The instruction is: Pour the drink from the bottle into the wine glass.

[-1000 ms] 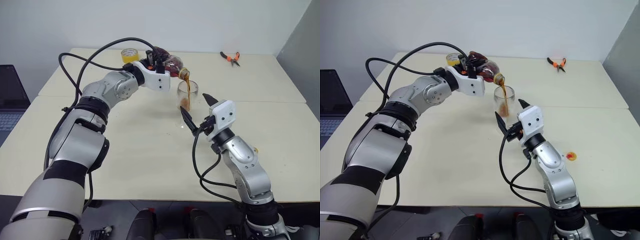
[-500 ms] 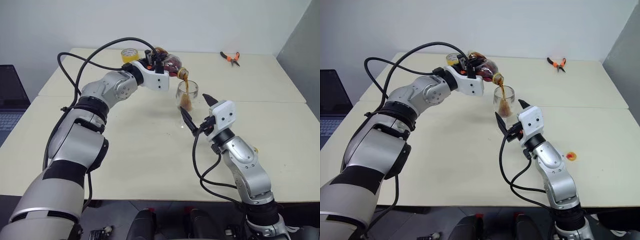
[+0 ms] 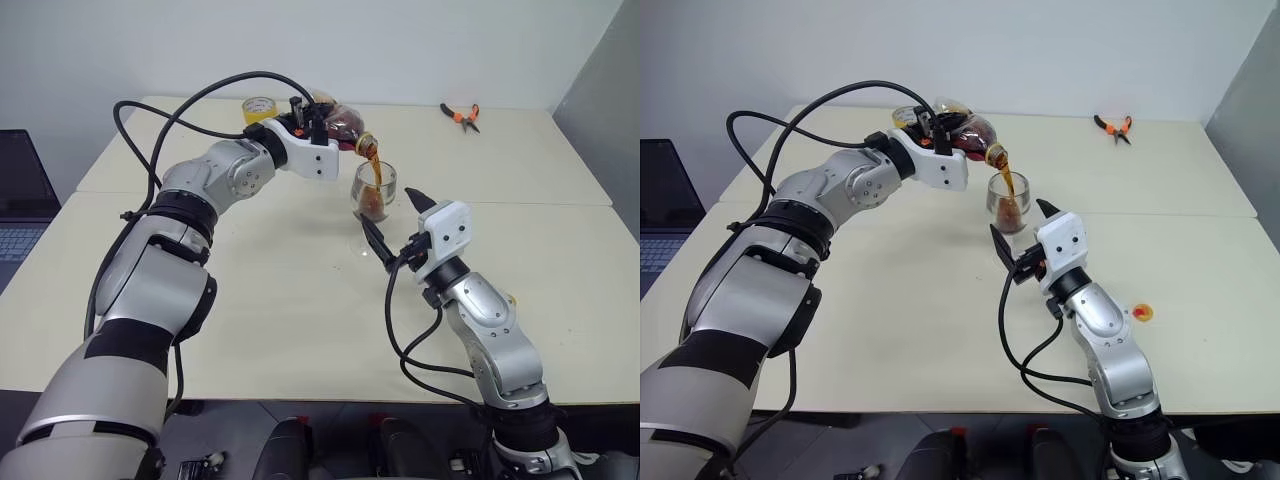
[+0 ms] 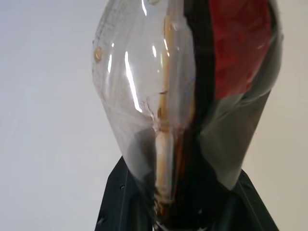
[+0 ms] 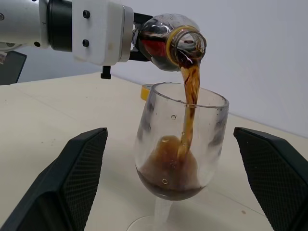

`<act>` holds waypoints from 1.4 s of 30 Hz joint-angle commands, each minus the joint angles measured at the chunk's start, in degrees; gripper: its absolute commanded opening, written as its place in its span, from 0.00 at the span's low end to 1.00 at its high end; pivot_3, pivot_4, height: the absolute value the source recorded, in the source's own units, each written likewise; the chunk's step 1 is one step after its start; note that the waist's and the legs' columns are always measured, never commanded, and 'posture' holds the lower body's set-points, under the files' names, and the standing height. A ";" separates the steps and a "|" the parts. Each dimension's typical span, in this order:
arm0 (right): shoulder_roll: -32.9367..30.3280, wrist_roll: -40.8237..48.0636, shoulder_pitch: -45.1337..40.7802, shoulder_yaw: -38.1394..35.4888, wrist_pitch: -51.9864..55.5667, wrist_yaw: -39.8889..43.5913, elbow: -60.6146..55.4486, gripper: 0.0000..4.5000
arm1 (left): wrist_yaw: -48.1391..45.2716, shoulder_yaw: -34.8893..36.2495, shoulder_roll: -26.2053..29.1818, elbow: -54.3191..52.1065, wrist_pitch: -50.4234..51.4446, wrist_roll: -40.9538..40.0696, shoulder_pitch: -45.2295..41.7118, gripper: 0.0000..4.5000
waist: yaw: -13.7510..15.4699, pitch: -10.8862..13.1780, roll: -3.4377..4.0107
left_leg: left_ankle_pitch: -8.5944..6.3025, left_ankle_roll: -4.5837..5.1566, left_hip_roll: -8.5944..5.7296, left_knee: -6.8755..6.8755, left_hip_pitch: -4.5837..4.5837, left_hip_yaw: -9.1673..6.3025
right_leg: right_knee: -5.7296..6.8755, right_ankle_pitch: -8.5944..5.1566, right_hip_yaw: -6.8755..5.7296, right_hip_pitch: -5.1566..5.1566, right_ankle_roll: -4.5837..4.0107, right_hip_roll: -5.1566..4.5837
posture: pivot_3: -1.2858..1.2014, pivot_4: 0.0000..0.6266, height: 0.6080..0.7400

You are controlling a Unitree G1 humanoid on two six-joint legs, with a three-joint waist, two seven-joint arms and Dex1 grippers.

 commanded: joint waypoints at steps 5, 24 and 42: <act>0.09 0.32 0.11 -0.53 -0.15 -0.05 -3.18 1.00 | 1.52 0.37 0.92 -0.77 0.15 -0.27 -2.62 0.17 | 0.00 0.00 0.00 | 0.00 0.00 0.00 0.00 0.00 0.00 | 0.00 0.00 0.00 0.00 0.00 0.00 | 0.52 0.24 1.00; 0.33 0.58 -0.01 -0.29 -0.53 0.32 -3.02 1.00 | -6.52 5.40 -1.16 -1.08 -0.07 -8.92 0.24 0.17 | -0.05 0.00 0.00 | 0.00 0.00 0.00 0.07 -0.01 0.01 | 0.03 0.00 0.00 0.00 0.00 0.00 | 0.52 0.24 1.00; -0.68 2.09 0.49 1.24 -2.75 4.56 -4.27 1.00 | -26.49 20.24 -5.49 -7.52 11.18 -31.01 8.85 0.17 | -0.92 -0.01 0.01 | 0.00 0.00 0.02 0.43 -0.07 -0.03 | 0.27 0.00 -0.01 0.01 0.00 0.00 | 0.52 0.24 1.00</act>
